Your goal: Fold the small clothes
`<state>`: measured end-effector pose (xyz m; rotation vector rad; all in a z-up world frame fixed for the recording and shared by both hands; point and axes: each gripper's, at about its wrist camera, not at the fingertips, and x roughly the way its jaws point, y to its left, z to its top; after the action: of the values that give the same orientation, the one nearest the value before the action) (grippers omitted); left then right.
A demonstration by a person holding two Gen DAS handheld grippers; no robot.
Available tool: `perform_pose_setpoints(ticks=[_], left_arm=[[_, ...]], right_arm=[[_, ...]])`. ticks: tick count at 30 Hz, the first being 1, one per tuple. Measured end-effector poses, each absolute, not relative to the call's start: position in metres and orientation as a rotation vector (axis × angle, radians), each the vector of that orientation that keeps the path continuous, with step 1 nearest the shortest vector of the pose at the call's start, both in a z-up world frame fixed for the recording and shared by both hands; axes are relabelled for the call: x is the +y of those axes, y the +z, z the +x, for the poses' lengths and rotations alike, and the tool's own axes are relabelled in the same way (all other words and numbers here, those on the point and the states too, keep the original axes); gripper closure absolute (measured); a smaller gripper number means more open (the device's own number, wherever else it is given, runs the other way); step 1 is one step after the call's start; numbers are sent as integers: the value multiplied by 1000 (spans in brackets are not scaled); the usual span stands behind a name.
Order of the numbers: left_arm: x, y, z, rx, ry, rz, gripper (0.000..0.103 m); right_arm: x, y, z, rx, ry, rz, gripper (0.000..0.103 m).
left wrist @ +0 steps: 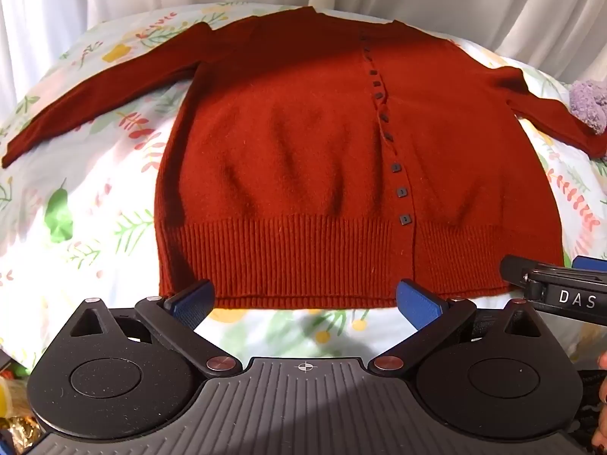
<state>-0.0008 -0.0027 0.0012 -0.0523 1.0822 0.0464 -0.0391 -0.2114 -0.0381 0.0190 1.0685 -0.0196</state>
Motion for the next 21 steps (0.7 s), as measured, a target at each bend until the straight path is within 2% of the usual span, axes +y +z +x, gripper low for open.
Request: perform_pose_setpoints(ticks=[21], left_arm=[[-3,-2,1,1114,30,-80,0]], right_arm=[[-214,-40,-39,1071,-11,20,4]])
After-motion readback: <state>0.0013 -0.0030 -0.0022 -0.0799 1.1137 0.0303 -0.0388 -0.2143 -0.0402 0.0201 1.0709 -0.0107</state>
